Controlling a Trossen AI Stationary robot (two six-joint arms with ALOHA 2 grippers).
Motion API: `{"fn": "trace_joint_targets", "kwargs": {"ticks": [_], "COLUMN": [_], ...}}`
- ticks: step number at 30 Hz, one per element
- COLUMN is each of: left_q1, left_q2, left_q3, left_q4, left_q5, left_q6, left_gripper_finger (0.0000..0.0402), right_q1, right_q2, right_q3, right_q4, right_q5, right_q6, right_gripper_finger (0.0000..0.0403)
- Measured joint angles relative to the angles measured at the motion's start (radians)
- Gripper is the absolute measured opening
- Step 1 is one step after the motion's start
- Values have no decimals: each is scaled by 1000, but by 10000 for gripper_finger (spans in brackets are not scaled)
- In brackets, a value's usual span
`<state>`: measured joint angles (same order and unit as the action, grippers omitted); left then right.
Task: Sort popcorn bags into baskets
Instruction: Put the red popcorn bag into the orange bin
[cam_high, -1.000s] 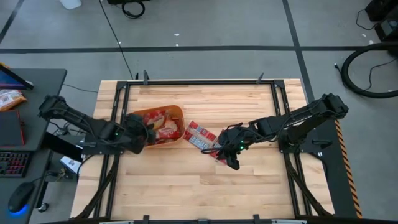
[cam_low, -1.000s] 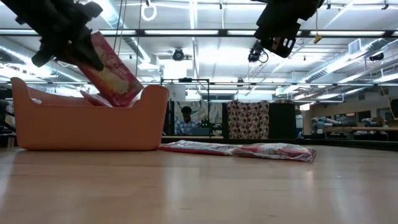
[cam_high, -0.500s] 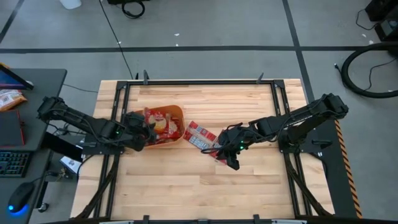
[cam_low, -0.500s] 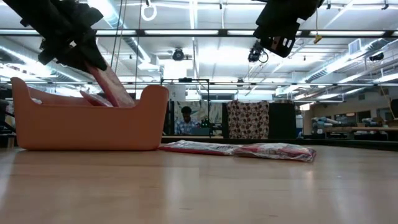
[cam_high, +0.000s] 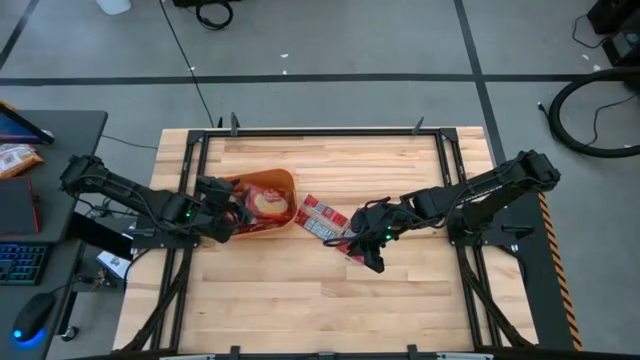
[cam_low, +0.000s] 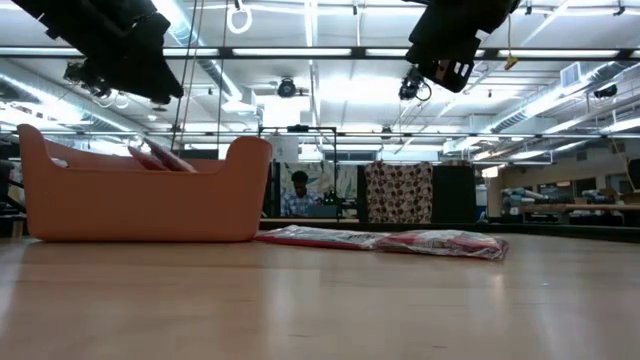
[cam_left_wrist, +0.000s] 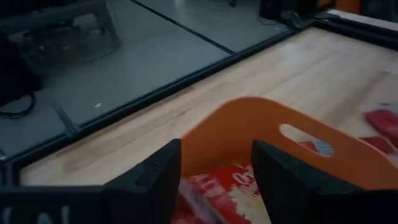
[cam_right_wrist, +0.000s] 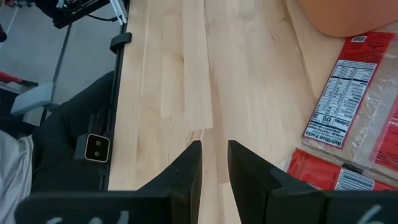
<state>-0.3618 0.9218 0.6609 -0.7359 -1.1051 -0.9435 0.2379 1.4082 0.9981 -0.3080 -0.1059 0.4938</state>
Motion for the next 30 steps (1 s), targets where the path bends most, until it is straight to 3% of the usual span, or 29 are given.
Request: {"fn": "trace_joint_targets", "kwargs": {"ticks": [2, 4, 7, 9, 11, 16, 22, 26, 30], "left_q1": [-9, -24, -49, -64, -78, -116, -127, -127, -126], "left_q2": [0, 0, 0, 4, 21, 43, 95, 129, 159], "left_q3": [0, 0, 0, 0, 1, 2, 1, 1, 1], "left_q4": [62, 174, 371, 492, 584, 625, 633, 637, 658], "left_q5": [36, 133, 400, 571, 651, 656, 660, 665, 665], "left_q6": [68, 234, 480, 560, 599, 627, 478, 457, 457], "left_gripper_finger": [199, 199, 199, 199, 199, 199, 199, 199, 199], "right_q1": [0, 0, 0, 3, 10, 24, 47, 106, 164], "right_q2": [0, 0, 5, 17, 41, 113, 186, 236, 298], "right_q3": [0, 0, 0, 0, -1, -2, -1, 30, 54], "right_q4": [0, 0, 1, -2, 2, -2, -99, -286, -314], "right_q5": [0, 1, 6, 29, 67, 146, 194, 384, 507], "right_q6": [0, 0, -9, -41, -74, -139, -256, -390, -469], "right_gripper_finger": [83, 83, 83, 83, 83, 83, 83, 82, 82]}}
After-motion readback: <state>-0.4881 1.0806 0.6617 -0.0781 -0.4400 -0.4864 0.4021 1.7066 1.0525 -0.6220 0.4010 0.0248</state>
